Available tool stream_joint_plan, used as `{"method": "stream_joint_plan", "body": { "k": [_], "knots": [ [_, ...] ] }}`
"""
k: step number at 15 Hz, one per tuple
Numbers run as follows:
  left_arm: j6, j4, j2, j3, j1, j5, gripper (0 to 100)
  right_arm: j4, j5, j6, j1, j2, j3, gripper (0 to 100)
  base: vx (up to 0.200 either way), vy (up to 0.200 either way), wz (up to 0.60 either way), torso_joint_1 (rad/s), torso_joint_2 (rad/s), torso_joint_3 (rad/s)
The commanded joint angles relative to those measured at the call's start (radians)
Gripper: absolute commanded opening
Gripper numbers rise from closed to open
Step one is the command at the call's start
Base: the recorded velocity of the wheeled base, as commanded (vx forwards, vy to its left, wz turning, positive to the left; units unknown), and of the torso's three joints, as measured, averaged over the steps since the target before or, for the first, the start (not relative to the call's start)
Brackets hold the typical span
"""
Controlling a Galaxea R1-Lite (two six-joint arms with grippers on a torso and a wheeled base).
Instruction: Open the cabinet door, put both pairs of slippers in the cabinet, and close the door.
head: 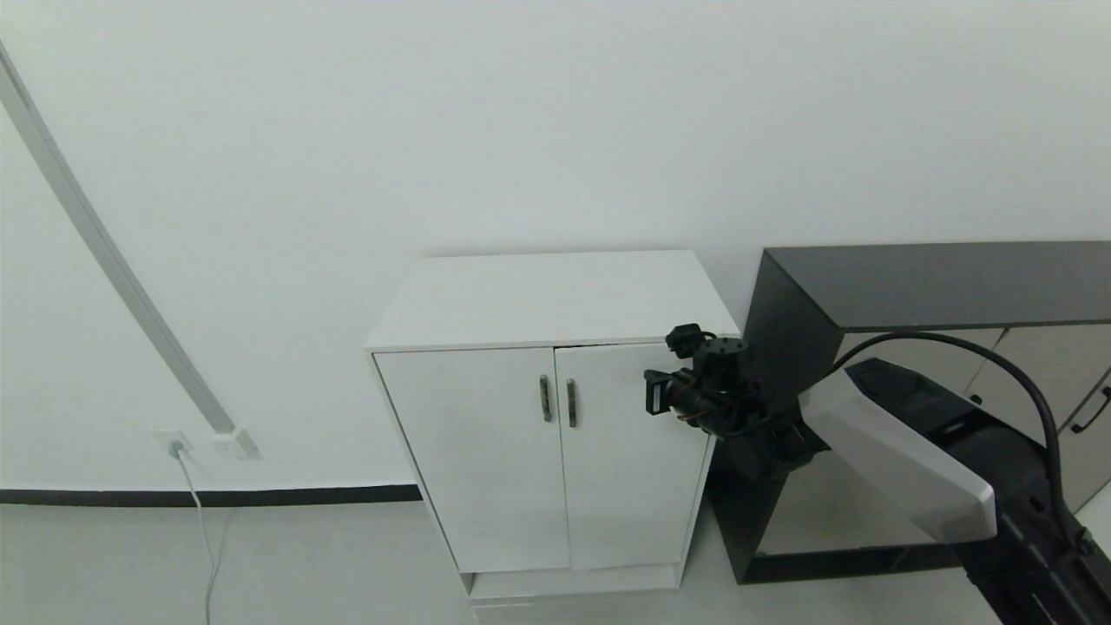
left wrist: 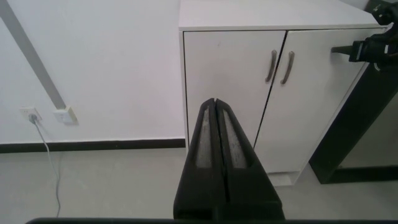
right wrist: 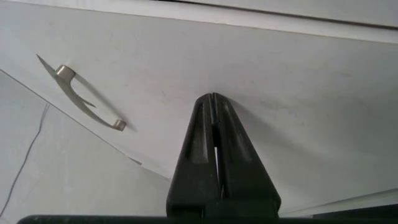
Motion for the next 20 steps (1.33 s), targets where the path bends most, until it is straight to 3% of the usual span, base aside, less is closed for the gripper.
{"method": "stream_joint_plan", "body": {
  "k": [1, 20],
  "knots": [
    [0.000, 0.000, 0.001, 0.000, 0.000, 0.000, 0, 0.006, 0.001, 0.000, -0.002, 0.010, -0.017, 0, 0.000, 0.000, 0.00, 0.000, 0.00, 0.000],
    [-0.003, 0.000, 0.001, 0.000, 0.000, 0.000, 0, 0.009, -0.026, -0.021, -0.013, 0.005, -0.022, 0, 0.000, 0.000, 0.00, 0.000, 0.00, 0.000]
  ]
}}
